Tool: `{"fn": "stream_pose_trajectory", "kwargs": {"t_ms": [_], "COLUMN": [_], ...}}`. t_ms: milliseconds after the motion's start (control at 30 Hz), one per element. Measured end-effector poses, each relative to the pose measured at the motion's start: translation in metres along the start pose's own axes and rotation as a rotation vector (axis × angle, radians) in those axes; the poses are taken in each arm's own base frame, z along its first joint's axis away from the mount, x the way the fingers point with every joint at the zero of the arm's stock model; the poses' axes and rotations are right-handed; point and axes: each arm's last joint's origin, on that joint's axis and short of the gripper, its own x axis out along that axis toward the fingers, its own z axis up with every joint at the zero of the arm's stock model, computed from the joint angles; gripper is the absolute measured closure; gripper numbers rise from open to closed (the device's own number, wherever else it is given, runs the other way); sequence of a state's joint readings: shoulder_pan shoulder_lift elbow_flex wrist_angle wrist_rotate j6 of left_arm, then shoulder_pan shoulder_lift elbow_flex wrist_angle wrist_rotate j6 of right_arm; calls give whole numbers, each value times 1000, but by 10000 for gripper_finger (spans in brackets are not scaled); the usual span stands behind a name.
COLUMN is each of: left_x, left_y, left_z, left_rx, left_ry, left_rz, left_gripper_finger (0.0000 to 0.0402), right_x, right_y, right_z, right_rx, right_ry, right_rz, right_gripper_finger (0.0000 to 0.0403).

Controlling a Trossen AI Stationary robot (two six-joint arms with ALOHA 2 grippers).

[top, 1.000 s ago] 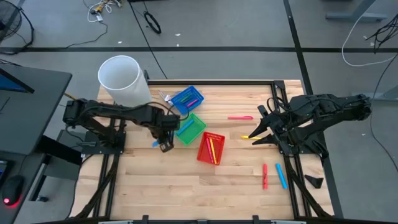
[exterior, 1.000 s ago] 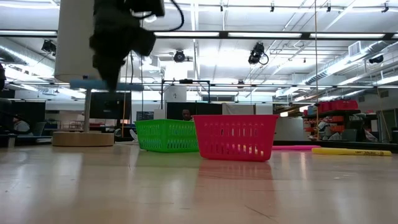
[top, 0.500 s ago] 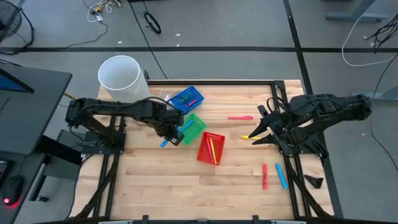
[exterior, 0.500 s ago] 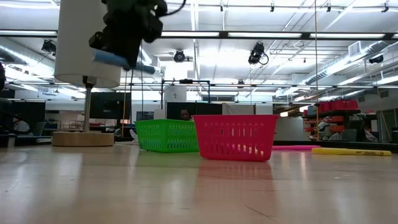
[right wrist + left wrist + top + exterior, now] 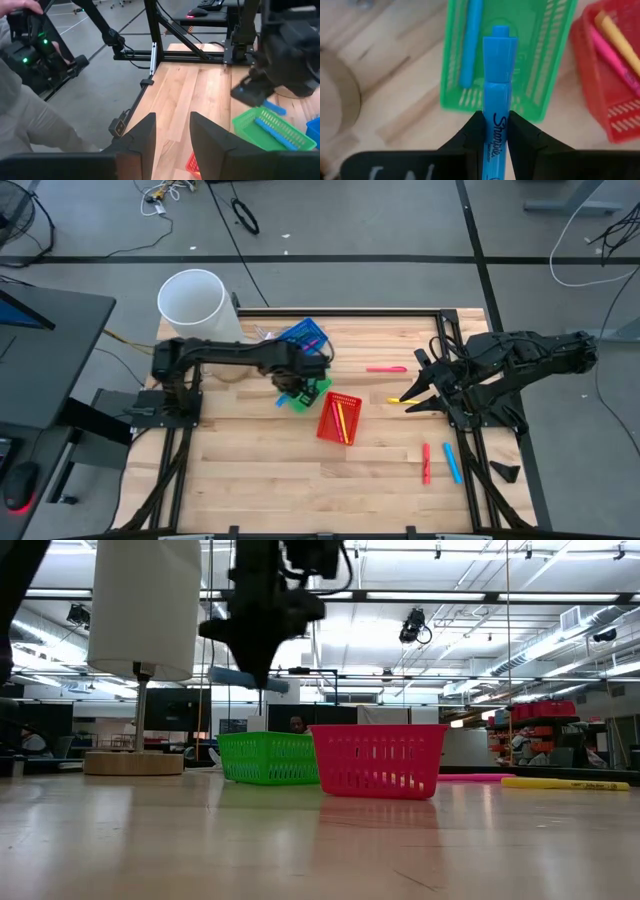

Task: Pick & Place Markers
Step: Put the top blue highlighter pen into the green bin

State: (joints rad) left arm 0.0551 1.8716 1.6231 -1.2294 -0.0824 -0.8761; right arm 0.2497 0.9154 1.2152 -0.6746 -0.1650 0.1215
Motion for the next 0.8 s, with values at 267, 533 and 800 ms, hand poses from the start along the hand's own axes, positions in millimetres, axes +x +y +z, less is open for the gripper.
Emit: {"fn": "stream_pose_trajectory", "kwargs": {"t_ms": [267, 533, 800], "left_x": [19, 29, 59], "left_y": [-16, -16, -10], "left_z": [35, 41, 34], "left_rx": [52, 82, 112], "left_ry": [-7, -35, -42], "left_rz": [15, 49, 96], "left_gripper_finger": [339, 339, 339], "right_x": [0, 0, 0], "right_y": [0, 0, 0], "right_z": [0, 0, 0], "right_rx": [0, 0, -1], "right_ry": [-3, -3, -3], "right_rz": [0, 0, 0], "right_gripper_finger": [282, 282, 282]}}
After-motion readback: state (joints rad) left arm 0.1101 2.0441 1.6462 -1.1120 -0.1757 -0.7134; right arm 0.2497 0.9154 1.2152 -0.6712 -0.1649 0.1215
